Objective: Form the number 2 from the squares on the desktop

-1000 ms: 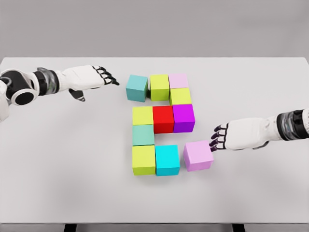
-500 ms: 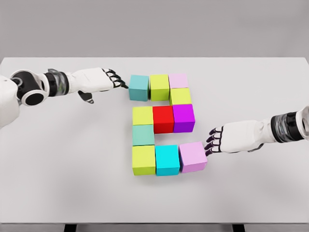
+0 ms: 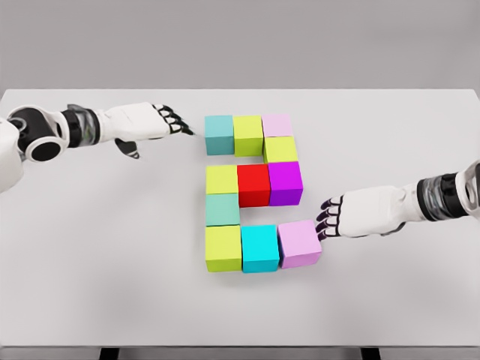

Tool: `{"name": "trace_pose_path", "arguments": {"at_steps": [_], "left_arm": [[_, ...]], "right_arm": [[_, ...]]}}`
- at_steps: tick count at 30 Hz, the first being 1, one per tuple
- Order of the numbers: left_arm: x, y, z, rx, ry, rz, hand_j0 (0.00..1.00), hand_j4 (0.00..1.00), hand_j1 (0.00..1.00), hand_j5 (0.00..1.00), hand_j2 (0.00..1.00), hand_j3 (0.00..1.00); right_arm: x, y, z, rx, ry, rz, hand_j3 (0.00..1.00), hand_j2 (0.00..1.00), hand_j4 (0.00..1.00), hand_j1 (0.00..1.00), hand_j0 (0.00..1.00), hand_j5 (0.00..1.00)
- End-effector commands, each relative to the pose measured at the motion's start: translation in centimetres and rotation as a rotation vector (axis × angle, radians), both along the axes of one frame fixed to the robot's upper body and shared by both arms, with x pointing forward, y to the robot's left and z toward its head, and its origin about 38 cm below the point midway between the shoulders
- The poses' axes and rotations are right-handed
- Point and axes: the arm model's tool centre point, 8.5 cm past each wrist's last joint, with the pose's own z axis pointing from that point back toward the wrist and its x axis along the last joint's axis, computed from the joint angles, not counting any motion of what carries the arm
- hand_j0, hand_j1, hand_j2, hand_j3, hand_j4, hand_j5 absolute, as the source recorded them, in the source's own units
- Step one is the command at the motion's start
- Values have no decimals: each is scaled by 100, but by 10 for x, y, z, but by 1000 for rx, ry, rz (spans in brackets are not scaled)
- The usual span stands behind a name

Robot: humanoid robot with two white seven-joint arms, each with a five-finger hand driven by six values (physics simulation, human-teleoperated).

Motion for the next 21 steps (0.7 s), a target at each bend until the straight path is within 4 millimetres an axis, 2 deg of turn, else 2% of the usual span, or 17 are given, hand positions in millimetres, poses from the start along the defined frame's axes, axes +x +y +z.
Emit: {"name": "trace_pose_path", "arguments": {"at_steps": [1,2,4,6,9,12,17,18,20,21], "left_arm": [[-1,21,6,-1,-6,35,100,100,100,100,100,100],[-2,30,9,-4,-4,45,100,100,100,100,100,100],[-11,49,28,-51,4,-27,100,100,100,100,100,100],[-13,75,42,-89,3,31,100,100,100,100,100,100],[-13,78,46,-99,-3,37,100,100,100,100,100,100],[-13,70,42,-122,13,27,100,100,100,100,100,100],[-13,71,42,-123,12,29,100,100,100,100,100,100],[-13,71,42,-123,12,29,100,100,100,100,100,100],[-13,72,43,-122,12,30,100,100,100,100,100,100],[-13,72,42,-123,12,32,100,100,100,100,100,100]], "right_arm": [[0,0,0,4,2,-3,100,100,100,100,100,100],[0,0,1,6,0,-2,100,100,100,100,100,100],[1,1,3,17,6,-6,100,100,100,100,100,100],[1,2,5,30,11,-9,100,100,100,100,100,100],[1,2,6,33,12,-10,100,100,100,100,100,100],[5,-2,14,37,-11,-23,100,100,100,100,100,100],[11,-25,34,26,-68,-78,100,100,100,100,100,100],[15,-28,43,30,-95,-89,100,100,100,100,100,100],[27,-52,89,74,-207,-169,100,100,100,100,100,100],[31,-63,97,134,-191,-221,100,100,100,100,100,100]]}}
